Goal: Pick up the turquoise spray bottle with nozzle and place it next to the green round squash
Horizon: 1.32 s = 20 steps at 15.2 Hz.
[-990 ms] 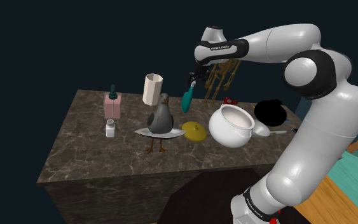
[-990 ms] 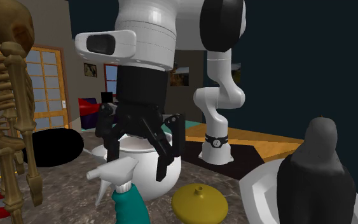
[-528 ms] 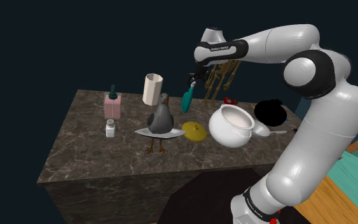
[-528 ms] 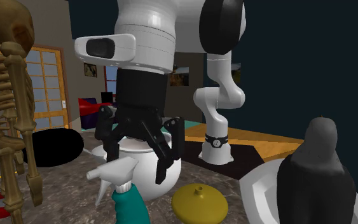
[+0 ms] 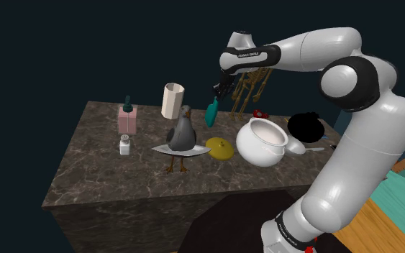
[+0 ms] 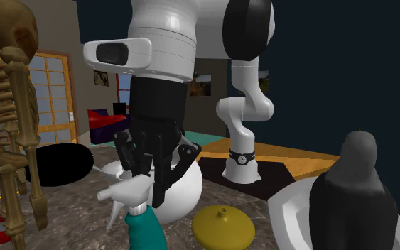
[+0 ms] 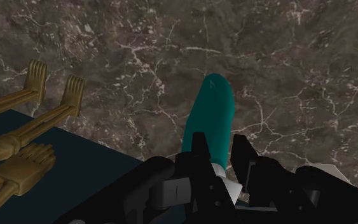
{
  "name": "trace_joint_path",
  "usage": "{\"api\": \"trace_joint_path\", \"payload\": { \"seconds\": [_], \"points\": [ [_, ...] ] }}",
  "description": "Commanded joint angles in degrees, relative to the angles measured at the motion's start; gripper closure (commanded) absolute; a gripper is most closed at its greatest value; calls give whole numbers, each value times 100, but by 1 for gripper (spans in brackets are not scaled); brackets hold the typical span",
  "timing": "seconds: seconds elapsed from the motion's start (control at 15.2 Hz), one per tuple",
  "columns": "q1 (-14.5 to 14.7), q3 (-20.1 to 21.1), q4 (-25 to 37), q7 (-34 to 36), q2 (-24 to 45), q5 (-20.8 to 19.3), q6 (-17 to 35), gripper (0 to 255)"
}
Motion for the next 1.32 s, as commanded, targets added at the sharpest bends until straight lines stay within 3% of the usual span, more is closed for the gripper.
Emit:
{"api": "trace_joint_path", "payload": {
  "seconds": [0.0, 1.25],
  "points": [
    [0, 0, 0, 0, 0, 0, 1, 255],
    [10, -1, 1010, -86, -287, 10, -1292, 255]
  ]
}}
